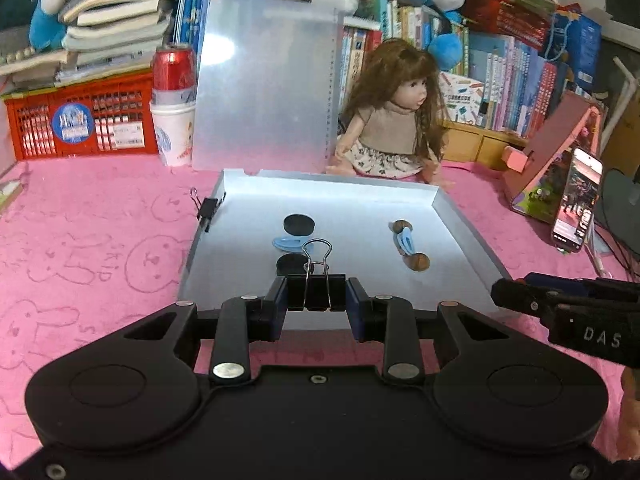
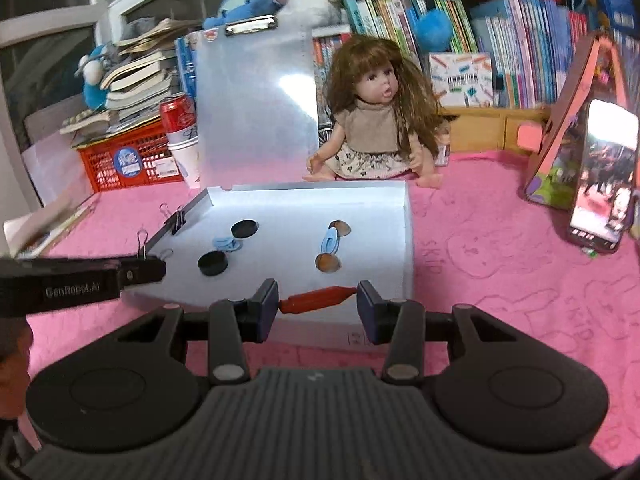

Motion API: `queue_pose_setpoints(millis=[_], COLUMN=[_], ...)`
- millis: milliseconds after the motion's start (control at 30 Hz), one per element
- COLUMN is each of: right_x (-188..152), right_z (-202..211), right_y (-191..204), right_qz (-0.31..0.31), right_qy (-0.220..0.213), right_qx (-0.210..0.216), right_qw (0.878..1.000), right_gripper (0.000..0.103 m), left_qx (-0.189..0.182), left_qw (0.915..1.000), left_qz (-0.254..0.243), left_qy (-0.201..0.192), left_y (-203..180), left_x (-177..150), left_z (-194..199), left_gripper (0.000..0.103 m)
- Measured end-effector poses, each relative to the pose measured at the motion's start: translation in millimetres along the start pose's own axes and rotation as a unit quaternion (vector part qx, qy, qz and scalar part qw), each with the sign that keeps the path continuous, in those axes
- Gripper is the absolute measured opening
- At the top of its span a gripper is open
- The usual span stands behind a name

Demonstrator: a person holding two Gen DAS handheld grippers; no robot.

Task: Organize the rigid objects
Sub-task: 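Carry the binder clip in the left gripper and red piece in the right gripper into the box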

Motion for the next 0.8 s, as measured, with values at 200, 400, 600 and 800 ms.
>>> queue_pose_setpoints(millis=[200, 400, 600, 800], right_x=[9, 10, 3, 0], right_z=[-26, -47, -60, -71], right_y=[-9, -15, -13, -11], right_qz=[-0.026, -0.038, -0.012, 0.004], right_qy=[0.013, 0.025, 0.023, 0.025], right_qx=[0.002, 0.000, -0.008, -0.017], right_qw=[1.000, 0.999, 1.000, 1.000], right_gripper=[0.048, 0.048, 0.048, 0.048], left_qx=[-0.004, -0.001, 0.001, 0.005], left_qw=[0.9997, 0.9994, 0.9990, 0.9989], left_qz=[-0.001, -0.008, -0.014, -0.020], left_qy=[0.023, 0.032, 0.042, 0.042], left_y=[-4, -8, -10, -12], left_x=[0, -2, -9, -13], left_z=[-26, -46, -60, -71], left_gripper=[0.030, 0.030, 0.030, 0.030])
Point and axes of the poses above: each gripper's, at about its wrist camera, not at the fingertips, and z roughly against the way its jaws point, y to its left, x to its top, the point moved 1 cm from there along -z, roughly the way its jaws point, and after that the axes turned 10 degrees about x, right-handed, at the moved point
